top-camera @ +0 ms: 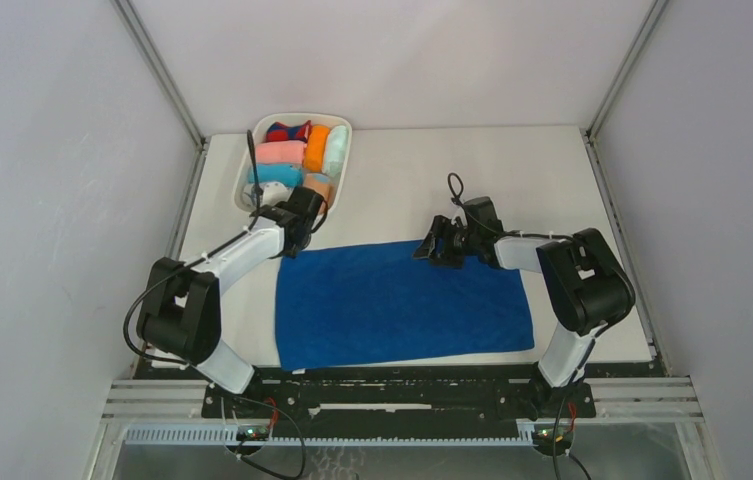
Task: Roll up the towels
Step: Fold the towel at the center of the board.
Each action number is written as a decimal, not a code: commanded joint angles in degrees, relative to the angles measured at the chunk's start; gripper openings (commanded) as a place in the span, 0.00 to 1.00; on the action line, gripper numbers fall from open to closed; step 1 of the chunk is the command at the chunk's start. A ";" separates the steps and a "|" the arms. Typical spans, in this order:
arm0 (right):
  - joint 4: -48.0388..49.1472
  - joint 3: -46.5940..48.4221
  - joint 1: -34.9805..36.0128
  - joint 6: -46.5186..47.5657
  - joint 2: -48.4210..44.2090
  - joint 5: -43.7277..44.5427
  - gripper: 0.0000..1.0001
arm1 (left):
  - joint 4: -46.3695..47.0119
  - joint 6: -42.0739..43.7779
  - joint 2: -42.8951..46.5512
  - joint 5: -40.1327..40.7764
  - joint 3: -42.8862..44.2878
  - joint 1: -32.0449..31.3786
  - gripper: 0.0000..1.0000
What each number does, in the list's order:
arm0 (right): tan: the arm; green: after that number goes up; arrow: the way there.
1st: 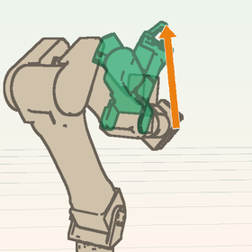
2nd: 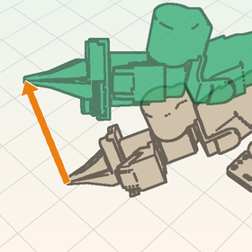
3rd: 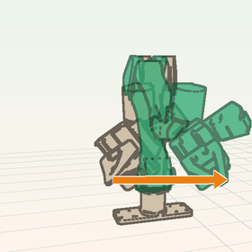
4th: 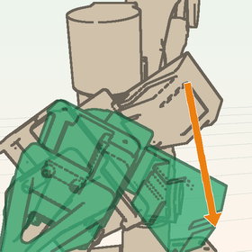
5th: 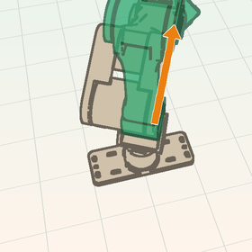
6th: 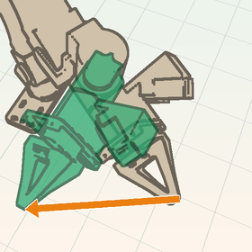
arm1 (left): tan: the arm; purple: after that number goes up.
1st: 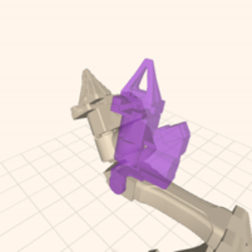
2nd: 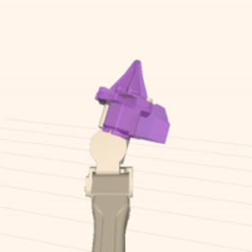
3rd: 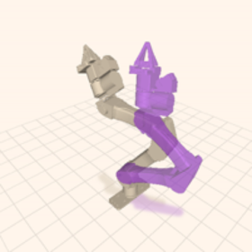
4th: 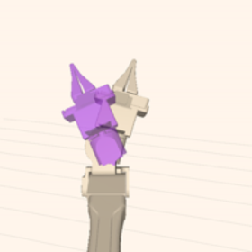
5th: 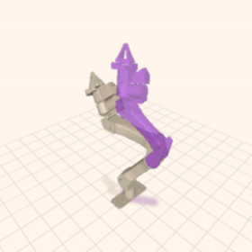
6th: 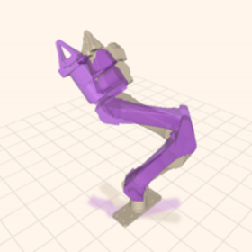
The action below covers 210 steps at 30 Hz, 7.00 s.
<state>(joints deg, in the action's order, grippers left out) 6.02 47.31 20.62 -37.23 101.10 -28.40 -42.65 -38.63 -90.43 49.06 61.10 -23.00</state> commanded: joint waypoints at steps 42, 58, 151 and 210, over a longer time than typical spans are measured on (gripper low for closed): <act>-10.44 -5.54 -3.31 8.15 -2.05 4.88 0.58 | 16.62 5.19 -5.77 -31.78 -2.97 10.00 0.17; -10.34 -5.56 -3.31 7.83 -2.92 4.47 0.57 | -6.82 -2.06 -4.82 3.09 4.76 -0.30 0.21; -27.49 15.75 -32.76 33.74 -0.22 -0.48 0.59 | 8.13 2.81 5.77 -43.10 -7.36 10.39 0.45; -44.33 32.41 -31.62 48.31 13.99 -5.29 0.00 | -0.39 11.93 -10.36 -47.85 6.18 10.92 0.35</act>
<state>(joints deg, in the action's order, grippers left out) -39.20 78.48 -11.46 9.89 117.14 -34.89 -42.06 -27.24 -99.44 -1.58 63.53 -10.83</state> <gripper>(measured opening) 0.006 0.366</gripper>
